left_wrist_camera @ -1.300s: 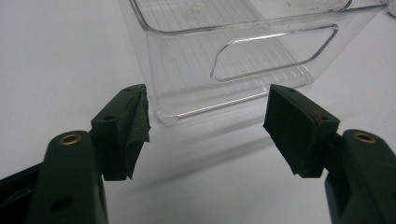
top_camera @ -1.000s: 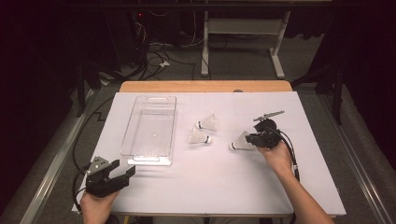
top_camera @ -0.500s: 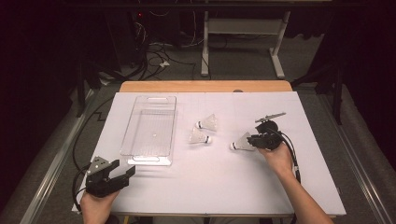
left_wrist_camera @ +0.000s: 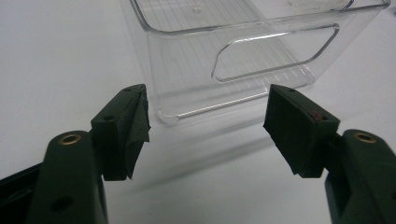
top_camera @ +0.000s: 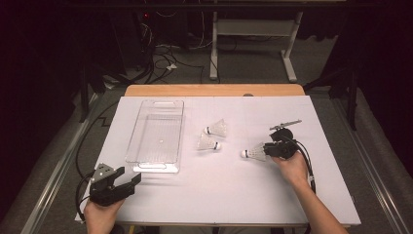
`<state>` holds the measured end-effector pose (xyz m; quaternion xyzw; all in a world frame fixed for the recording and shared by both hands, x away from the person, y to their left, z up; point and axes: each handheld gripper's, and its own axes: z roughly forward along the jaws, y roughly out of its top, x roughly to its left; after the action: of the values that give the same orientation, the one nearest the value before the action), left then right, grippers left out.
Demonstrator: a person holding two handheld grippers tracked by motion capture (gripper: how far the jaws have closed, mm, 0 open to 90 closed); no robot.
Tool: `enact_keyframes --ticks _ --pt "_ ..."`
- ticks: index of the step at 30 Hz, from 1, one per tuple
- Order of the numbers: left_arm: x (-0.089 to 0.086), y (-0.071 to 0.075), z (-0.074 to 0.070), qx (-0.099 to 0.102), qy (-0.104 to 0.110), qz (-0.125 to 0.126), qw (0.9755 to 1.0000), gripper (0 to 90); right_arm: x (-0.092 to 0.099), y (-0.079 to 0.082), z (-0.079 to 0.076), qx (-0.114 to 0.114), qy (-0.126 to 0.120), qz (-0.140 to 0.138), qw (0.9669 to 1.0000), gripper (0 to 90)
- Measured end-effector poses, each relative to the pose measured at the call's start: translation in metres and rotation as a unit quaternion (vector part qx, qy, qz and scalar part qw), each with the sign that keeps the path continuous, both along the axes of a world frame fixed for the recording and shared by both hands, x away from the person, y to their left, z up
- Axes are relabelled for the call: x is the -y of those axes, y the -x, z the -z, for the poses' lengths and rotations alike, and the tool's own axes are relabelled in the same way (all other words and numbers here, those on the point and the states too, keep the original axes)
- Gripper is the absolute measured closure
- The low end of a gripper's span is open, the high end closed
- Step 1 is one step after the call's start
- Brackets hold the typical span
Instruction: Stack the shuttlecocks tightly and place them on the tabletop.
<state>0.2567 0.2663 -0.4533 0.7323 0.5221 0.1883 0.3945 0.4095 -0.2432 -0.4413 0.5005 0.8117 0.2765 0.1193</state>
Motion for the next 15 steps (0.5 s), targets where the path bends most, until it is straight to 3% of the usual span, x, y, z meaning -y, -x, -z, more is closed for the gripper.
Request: enact_keyframes --ticks 15 --pt "0.0004 0.0003 -0.0001 0.001 0.001 -0.001 1.0 31.9 0.0039 0.004 0.0004 0.003 -0.007 0.002 1.0 67.5"
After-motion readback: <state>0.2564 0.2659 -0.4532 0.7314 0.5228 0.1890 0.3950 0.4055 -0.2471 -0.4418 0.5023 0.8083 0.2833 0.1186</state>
